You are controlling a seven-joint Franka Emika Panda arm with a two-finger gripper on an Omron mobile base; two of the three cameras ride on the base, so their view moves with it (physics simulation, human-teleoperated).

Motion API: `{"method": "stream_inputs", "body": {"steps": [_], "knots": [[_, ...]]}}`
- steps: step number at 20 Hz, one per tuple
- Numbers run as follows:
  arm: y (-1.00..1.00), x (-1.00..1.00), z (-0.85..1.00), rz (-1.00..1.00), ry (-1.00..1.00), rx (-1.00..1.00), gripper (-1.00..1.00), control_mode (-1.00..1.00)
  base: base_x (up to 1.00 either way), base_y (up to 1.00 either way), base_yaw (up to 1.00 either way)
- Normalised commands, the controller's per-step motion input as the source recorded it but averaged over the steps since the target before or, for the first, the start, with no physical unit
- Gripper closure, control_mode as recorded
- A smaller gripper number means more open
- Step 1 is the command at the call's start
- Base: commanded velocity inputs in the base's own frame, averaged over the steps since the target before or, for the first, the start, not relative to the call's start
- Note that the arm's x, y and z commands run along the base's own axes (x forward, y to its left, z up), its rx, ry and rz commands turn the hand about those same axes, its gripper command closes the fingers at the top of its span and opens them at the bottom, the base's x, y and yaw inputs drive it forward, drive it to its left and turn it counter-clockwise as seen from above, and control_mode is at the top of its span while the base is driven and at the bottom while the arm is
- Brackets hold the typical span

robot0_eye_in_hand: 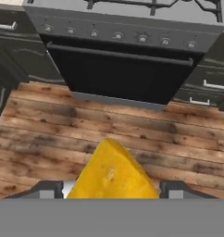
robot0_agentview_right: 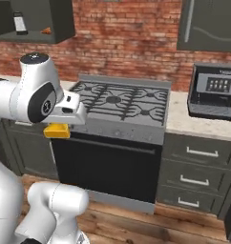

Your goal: Pick the cheese from the fridge and the cheese grater from the cabinet and place them next to the salad bowl.

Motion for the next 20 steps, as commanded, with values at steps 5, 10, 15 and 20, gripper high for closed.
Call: {"method": "stream_inputs", "body": {"steps": [5, 10, 15, 20], "knots": [[0.0, 0.0, 0.0, 0.0, 0.0, 0.0, 1.0, 1.0, 0.62, 0.96, -0.51], [0.0, 0.0, 0.0, 0.0, 0.0, 0.0, 1.0, 1.0, 0.63, 1.0, -0.4], [0.0, 0.0, 0.0, 0.0, 0.0, 0.0, 1.0, 1.0, 0.48, 0.96, -0.11], [0.0, 0.0, 0.0, 0.0, 0.0, 0.0, 1.0, 1.0, 0.54, 0.62, 0.19]]}}
